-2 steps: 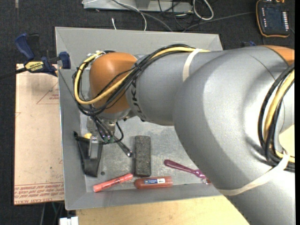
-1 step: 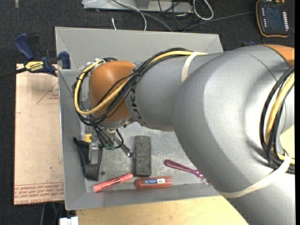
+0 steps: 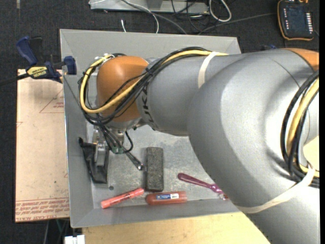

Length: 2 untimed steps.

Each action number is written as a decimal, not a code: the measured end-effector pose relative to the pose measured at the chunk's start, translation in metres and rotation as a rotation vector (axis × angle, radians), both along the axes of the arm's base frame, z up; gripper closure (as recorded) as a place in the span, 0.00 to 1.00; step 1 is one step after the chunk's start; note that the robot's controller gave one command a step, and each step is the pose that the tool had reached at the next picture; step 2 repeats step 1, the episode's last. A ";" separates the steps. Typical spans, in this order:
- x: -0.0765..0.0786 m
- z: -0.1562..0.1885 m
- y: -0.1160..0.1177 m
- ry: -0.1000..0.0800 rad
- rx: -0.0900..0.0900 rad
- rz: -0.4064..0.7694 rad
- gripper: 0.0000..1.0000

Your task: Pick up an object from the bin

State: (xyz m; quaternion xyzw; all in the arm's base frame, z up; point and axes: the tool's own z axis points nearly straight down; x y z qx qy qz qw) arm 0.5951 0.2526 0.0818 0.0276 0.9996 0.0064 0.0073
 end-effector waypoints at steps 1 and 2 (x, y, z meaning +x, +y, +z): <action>-0.001 -0.002 -0.001 0.000 -0.001 0.000 1.00; -0.001 -0.002 -0.001 0.000 -0.001 0.000 1.00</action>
Offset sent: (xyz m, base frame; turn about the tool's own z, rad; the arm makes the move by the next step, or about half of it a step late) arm 0.0008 -0.0001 0.0976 0.0004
